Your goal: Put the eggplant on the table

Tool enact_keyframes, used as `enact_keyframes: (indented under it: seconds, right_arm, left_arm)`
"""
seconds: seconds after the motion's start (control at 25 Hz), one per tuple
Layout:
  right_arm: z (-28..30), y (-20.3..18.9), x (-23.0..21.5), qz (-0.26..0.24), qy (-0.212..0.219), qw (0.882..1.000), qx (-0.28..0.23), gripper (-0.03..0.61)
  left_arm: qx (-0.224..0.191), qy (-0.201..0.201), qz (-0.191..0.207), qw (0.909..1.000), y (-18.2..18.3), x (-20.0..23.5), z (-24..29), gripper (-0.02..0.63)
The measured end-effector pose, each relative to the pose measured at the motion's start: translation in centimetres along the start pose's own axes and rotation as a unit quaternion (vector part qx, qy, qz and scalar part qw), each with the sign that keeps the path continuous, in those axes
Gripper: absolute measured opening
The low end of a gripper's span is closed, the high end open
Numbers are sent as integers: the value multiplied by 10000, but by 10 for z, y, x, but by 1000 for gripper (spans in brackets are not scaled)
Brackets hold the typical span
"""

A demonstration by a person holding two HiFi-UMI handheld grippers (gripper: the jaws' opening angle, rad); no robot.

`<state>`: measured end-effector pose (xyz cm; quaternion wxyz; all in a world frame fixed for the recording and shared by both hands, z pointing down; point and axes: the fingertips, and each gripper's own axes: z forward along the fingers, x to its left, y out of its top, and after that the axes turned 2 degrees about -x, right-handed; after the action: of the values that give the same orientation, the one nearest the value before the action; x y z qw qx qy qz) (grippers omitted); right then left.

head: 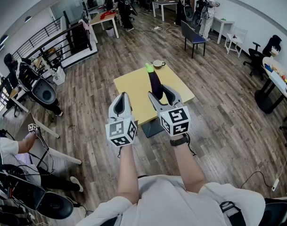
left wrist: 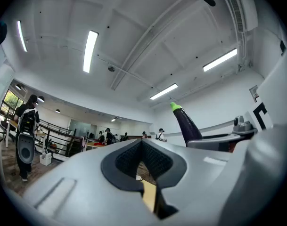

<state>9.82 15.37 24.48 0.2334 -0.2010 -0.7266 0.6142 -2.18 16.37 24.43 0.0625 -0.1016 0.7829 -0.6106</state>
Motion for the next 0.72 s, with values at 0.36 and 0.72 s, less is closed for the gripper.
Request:
enact_keyframes:
  seconds: [0.36,0.72]
  right_arm:
    - [-10,-29,-40,98,-606,9977,286,215]
    - [61,-47,-82,-255,-793,9960,320,215]
  left_arm:
    - [387,-93,-8,9992,-34,-11,9,8]
    - [346,-545,-88,9979,-60,3,95,8]
